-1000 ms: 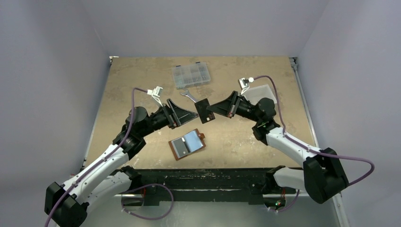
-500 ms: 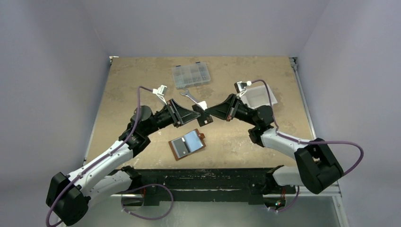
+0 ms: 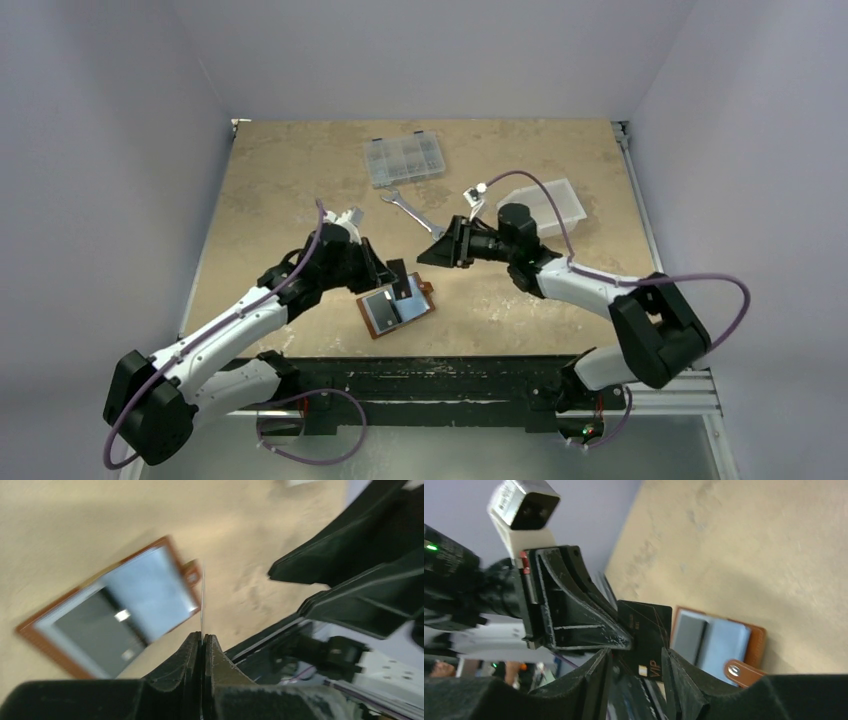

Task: Put the credit cards into the card holder
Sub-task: Pick up the credit card from the storage box, then insert the credit card into the card holder.

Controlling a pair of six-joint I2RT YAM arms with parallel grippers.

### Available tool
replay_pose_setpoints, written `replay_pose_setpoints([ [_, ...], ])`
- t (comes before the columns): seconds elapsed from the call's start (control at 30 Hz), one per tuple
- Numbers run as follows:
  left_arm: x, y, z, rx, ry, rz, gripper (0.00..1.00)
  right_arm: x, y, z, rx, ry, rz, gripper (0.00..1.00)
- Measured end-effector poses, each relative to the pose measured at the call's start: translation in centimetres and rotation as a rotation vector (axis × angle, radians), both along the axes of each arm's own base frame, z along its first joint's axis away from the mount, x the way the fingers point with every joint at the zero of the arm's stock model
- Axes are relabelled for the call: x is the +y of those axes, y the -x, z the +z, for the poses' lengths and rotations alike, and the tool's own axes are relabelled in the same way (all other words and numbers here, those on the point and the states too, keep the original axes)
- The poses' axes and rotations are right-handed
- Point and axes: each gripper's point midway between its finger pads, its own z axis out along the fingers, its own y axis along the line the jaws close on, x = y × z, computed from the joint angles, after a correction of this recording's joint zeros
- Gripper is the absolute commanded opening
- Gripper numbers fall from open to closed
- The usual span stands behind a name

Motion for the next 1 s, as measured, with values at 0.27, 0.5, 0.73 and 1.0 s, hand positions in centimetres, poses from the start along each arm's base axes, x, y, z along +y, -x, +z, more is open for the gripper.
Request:
replay_pose_setpoints([
  [0.27,4.2,3.7,-8.4,0.228,-0.231,0.007,0.0,3.3,2.3,-11.2,0.126,0.283,0.207,0.04],
  [0.5,5.0,4.1,-10.9,0.3,-0.232,0.002,0.0,3.5,3.5,-15.9,0.176,0.371,0.256,0.0],
  [0.73,4.3,3.8,-10.8,0.295,-0.12,-0.03,0.0,2.4,2.2,-16.8,0.183,0.357,0.215,0.0],
  [1.0,2.9,3.6,-10.5,0.287,-0.047,-0.085,0.0,1.3,1.9,-16.8,0.172,0.311,0.2,0.0],
])
